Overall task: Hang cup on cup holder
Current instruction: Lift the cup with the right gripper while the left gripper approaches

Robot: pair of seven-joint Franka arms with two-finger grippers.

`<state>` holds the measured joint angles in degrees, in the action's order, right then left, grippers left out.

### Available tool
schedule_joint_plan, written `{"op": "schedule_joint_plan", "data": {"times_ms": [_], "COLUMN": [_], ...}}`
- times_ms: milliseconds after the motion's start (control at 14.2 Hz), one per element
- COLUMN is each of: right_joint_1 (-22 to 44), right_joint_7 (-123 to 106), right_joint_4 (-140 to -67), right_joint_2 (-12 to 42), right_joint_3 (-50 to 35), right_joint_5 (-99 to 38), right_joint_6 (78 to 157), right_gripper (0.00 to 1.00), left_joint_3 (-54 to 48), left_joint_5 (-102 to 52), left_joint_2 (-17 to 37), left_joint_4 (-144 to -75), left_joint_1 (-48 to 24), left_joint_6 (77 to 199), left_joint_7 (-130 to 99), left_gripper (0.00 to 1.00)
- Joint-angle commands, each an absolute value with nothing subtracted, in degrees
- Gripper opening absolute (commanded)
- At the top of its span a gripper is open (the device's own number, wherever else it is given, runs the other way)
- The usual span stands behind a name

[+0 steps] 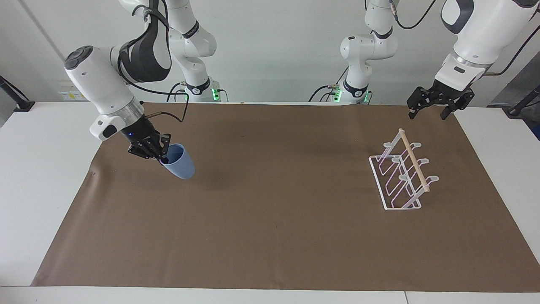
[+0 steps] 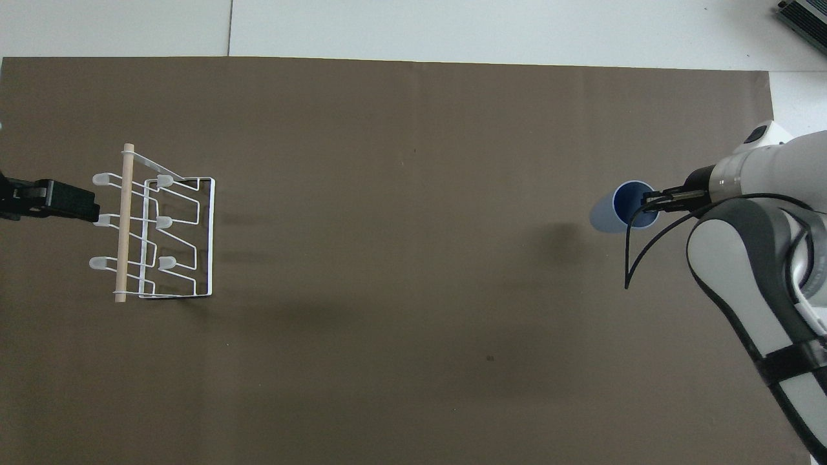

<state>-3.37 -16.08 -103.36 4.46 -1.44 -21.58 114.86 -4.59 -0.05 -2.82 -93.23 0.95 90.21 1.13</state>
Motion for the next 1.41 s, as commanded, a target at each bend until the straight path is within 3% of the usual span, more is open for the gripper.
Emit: {"op": "schedule_joint_plan", "data": {"times_ms": [0,565,918,1342], "right_joint_1": [-4.31,-4.22,-5.71,-5.71], "right_joint_7": [-20.03,-21.27,-12.24,3.66], "right_joint_4": [-101.08,-102.12,-102.83,-102.92], "right_joint_2": [4.22,2.20,1.67,2.28], "right_joint_3": [-2.11,-3.86,-10.62,-22.74], "right_joint_5": [-31.08,-51.05,-56.68,-56.78], "right_joint_6": [111.19,106.61,108.18,121.35], "right_gripper": [0.00,0.00,0.00,0.00], "left_joint_3": [-4.31,-4.66,-4.48,-5.01], "left_joint_5": [0.70,-22.20,-43.11,-66.23], "left_joint_2": [-4.57,-4.57,-11.51,-12.82], "left_joint_4": [-95.45,-95.71,-111.77,-118.99], "left_joint_1": [0.88,4.57,4.75,2.38], "left_joint_6": [90.88,90.96,100.71,107.56], "left_joint_7": [0.97,-10.37,-18.86,-38.22], "left_gripper": [1.00,1.00,1.00,1.00]}}
